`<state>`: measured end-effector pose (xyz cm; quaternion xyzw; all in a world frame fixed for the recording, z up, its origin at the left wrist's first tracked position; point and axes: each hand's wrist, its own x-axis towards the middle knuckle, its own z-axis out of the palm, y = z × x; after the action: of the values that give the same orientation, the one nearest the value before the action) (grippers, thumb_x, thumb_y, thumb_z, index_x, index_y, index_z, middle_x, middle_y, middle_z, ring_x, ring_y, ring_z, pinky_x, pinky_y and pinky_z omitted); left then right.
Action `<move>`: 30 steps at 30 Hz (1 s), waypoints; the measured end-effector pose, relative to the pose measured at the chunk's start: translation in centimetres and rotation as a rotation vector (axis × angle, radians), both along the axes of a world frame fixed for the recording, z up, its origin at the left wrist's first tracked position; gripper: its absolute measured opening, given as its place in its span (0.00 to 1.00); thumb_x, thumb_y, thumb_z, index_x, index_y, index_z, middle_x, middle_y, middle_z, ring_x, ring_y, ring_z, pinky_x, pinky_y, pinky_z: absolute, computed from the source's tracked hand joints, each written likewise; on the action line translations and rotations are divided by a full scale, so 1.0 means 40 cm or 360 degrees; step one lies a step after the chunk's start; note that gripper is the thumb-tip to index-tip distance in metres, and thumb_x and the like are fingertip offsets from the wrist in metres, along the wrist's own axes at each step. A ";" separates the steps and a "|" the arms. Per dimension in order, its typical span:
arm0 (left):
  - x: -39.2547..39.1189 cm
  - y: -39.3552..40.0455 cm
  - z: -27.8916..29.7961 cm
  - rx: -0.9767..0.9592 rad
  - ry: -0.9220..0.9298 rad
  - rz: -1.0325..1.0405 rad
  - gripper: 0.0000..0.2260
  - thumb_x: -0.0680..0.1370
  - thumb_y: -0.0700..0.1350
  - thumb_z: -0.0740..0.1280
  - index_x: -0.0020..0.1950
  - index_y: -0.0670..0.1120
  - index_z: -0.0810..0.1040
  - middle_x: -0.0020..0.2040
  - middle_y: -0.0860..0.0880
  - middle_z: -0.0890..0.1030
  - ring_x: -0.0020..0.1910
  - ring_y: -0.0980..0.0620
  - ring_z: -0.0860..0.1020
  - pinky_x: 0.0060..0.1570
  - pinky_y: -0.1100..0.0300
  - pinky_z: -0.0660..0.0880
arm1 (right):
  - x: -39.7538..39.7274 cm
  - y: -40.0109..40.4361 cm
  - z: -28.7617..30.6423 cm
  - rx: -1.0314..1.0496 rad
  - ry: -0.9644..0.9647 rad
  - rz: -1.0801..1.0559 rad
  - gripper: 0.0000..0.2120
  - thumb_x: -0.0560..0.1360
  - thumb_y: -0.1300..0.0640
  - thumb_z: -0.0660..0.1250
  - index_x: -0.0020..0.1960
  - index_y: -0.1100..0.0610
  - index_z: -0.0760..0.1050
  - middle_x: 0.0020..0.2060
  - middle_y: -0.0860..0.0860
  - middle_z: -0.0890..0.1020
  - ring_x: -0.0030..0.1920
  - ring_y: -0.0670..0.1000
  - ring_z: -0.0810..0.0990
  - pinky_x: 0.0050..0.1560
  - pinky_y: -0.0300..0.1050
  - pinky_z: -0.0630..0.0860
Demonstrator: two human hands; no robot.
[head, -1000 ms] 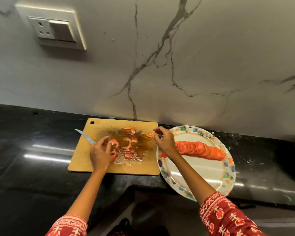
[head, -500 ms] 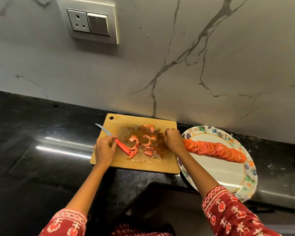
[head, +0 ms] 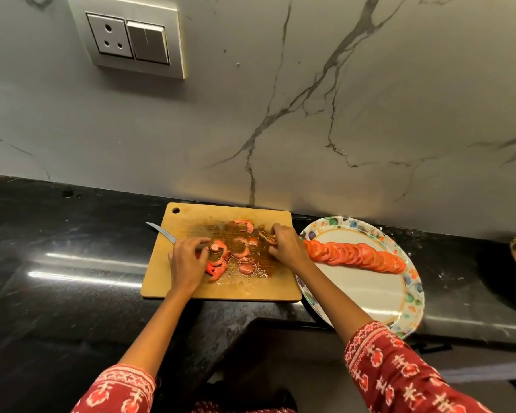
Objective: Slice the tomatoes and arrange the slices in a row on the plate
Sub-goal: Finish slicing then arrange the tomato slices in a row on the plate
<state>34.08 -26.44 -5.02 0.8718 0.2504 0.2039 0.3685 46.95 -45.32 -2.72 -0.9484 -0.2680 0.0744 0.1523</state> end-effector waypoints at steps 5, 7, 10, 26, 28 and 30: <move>0.015 -0.026 0.007 0.0020 -0.0015 -0.0053 0.09 0.73 0.37 0.69 0.52 0.46 0.82 0.50 0.47 0.82 0.55 0.46 0.74 0.53 0.47 0.69 | 0.009 0.022 0.010 -0.0217 -0.0118 0.0119 0.15 0.76 0.67 0.59 0.63 0.65 0.67 0.56 0.61 0.76 0.58 0.58 0.72 0.54 0.47 0.72; 0.021 -0.042 0.010 0.0037 -0.0025 -0.0075 0.09 0.73 0.37 0.69 0.51 0.46 0.82 0.49 0.47 0.82 0.54 0.45 0.74 0.53 0.44 0.70 | 0.010 0.018 0.016 -0.0176 -0.0097 0.0128 0.16 0.76 0.66 0.60 0.64 0.64 0.66 0.56 0.61 0.75 0.58 0.58 0.71 0.53 0.47 0.72; 0.027 -0.062 0.010 0.0041 -0.0023 -0.0069 0.08 0.73 0.38 0.69 0.50 0.46 0.82 0.49 0.47 0.83 0.54 0.46 0.74 0.55 0.43 0.69 | 0.016 0.002 0.029 0.0128 0.0109 -0.0079 0.11 0.74 0.63 0.65 0.56 0.62 0.70 0.48 0.59 0.78 0.47 0.55 0.76 0.42 0.45 0.72; 0.052 -0.135 0.003 -0.0015 -0.0024 -0.0180 0.11 0.73 0.36 0.68 0.53 0.47 0.82 0.50 0.47 0.82 0.55 0.45 0.73 0.54 0.43 0.71 | 0.032 -0.195 0.061 0.0667 0.0644 -0.1007 0.08 0.69 0.58 0.73 0.34 0.58 0.77 0.36 0.53 0.80 0.37 0.48 0.76 0.41 0.44 0.75; 0.050 -0.132 0.001 -0.0010 -0.0026 -0.0177 0.11 0.73 0.36 0.68 0.53 0.47 0.81 0.51 0.47 0.82 0.56 0.45 0.73 0.53 0.43 0.71 | 0.037 -0.189 0.050 0.0656 0.0638 -0.1065 0.08 0.69 0.57 0.74 0.41 0.63 0.81 0.40 0.55 0.82 0.41 0.49 0.77 0.44 0.46 0.76; 0.049 -0.129 -0.001 -0.0014 -0.0023 -0.0169 0.11 0.73 0.36 0.68 0.52 0.46 0.81 0.51 0.47 0.82 0.56 0.45 0.73 0.53 0.43 0.71 | 0.040 -0.184 0.047 0.0660 0.0580 -0.1110 0.10 0.69 0.56 0.74 0.44 0.64 0.81 0.43 0.56 0.83 0.43 0.50 0.78 0.41 0.43 0.74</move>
<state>36.05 -31.59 -5.07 0.8808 0.2019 0.1892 0.3843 48.54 -52.68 -0.84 -0.9029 0.0898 0.1293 0.4000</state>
